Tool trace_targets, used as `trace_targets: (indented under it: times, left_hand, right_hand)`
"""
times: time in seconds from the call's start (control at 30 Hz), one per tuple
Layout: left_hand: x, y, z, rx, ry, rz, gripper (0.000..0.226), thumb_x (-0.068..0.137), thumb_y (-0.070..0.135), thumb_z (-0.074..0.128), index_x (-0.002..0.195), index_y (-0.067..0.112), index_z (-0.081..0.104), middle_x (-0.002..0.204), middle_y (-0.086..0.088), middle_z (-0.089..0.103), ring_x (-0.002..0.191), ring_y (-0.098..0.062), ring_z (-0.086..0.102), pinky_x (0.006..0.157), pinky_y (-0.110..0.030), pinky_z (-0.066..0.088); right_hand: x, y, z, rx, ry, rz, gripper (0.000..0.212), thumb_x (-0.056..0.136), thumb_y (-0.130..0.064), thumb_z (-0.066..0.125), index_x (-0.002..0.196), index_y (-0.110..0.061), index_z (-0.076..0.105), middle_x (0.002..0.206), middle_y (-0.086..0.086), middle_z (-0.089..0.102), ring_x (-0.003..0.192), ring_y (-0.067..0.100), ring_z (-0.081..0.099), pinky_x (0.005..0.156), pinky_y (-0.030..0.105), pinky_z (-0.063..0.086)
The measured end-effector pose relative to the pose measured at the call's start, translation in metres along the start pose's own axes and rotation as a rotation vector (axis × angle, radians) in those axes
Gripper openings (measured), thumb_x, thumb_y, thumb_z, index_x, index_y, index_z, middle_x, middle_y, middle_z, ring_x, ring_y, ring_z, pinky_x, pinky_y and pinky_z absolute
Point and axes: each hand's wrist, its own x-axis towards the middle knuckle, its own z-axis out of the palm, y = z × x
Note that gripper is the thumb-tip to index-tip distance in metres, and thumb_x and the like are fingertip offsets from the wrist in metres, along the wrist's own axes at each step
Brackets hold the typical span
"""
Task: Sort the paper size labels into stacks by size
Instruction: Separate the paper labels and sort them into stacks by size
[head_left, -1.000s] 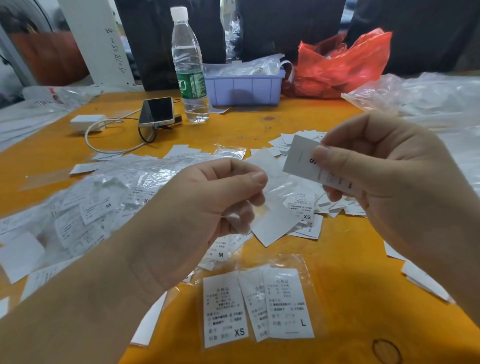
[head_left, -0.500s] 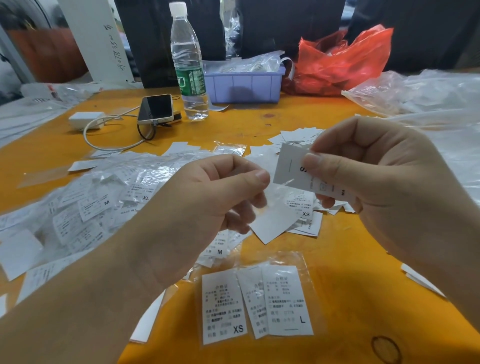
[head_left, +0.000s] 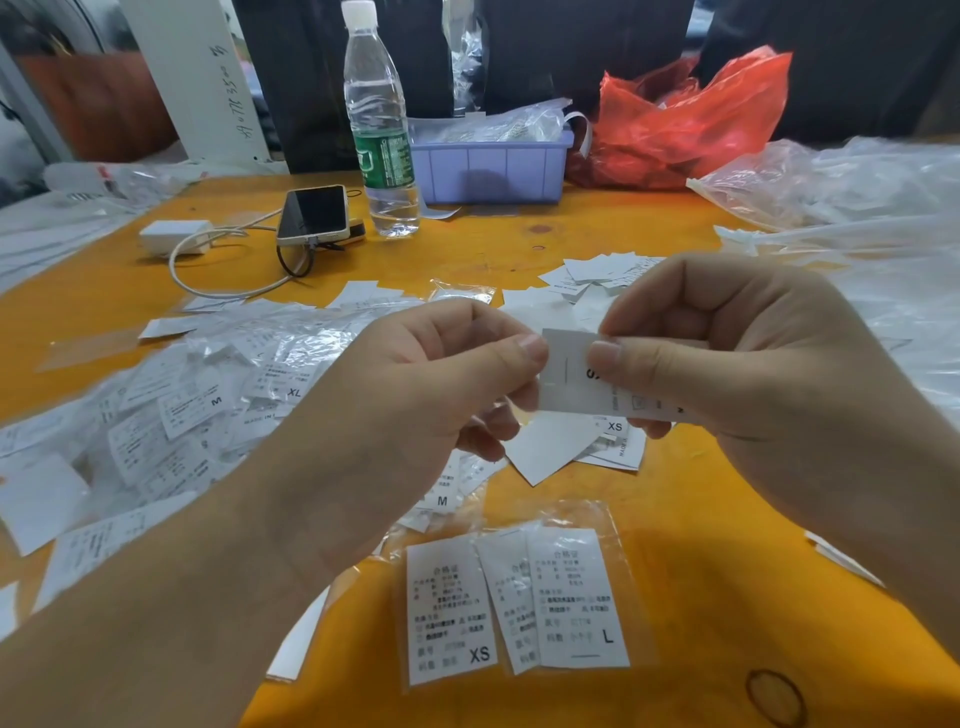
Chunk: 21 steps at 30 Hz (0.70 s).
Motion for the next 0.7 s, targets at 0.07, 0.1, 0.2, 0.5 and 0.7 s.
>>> trace_targets:
  times: [0.07,0.1,0.2,0.5,0.7]
  left_hand:
    - [0.0006,-0.0008,-0.0007,0.008,-0.005,0.007,0.009,0.077,0.03,0.071,0.072,0.022,0.072,0.072,-0.006,0.068,0.057,-0.011,0.057,0.053,-0.022,0.051]
    - [0.0005,-0.001,-0.001,0.017,-0.008,0.012,0.01,0.076,0.03,0.067,0.072,0.024,0.073,0.072,-0.004,0.068,0.058,-0.011,0.057,0.053,-0.021,0.05]
    - [0.0005,-0.0013,-0.001,0.055,-0.021,0.021,0.007,0.077,0.032,0.072,0.072,0.027,0.073,0.072,-0.003,0.069,0.059,-0.011,0.059,0.054,-0.021,0.05]
    - [0.0006,-0.0016,-0.0027,0.069,0.001,0.017,0.01,0.075,0.034,0.076,0.07,0.026,0.072,0.079,-0.008,0.073,0.059,-0.011,0.06,0.054,-0.019,0.051]
    - [0.0002,0.0,-0.004,0.002,0.098,0.021,0.012,0.069,0.033,0.067,0.072,0.022,0.071,0.079,-0.008,0.074,0.053,-0.012,0.059,0.053,-0.022,0.053]
  right_hand:
    - [0.0001,0.0005,0.0004,0.0,-0.018,-0.007,0.005,0.066,-0.022,0.074,0.07,-0.022,0.071,0.067,0.0,0.071,0.061,0.022,0.066,0.045,0.022,0.046]
    - [0.0001,0.0007,0.0005,0.005,-0.026,-0.009,0.005,0.066,-0.022,0.074,0.07,-0.022,0.071,0.067,0.0,0.071,0.061,0.021,0.065,0.045,0.022,0.046]
    - [0.0005,0.0014,0.0005,0.007,-0.044,-0.01,0.006,0.066,-0.021,0.075,0.071,-0.022,0.072,0.067,-0.001,0.069,0.057,0.015,0.062,0.045,0.022,0.045]
    - [0.0012,0.0013,-0.0026,0.017,-0.041,0.073,0.01,0.068,-0.03,0.073,0.072,-0.021,0.071,0.071,0.005,0.069,0.051,0.018,0.06,0.046,0.024,0.047]
    - [0.0028,0.0009,-0.0018,0.026,-0.012,0.093,0.012,0.076,-0.027,0.064,0.068,-0.024,0.072,0.068,0.006,0.07,0.046,0.013,0.054,0.046,0.021,0.046]
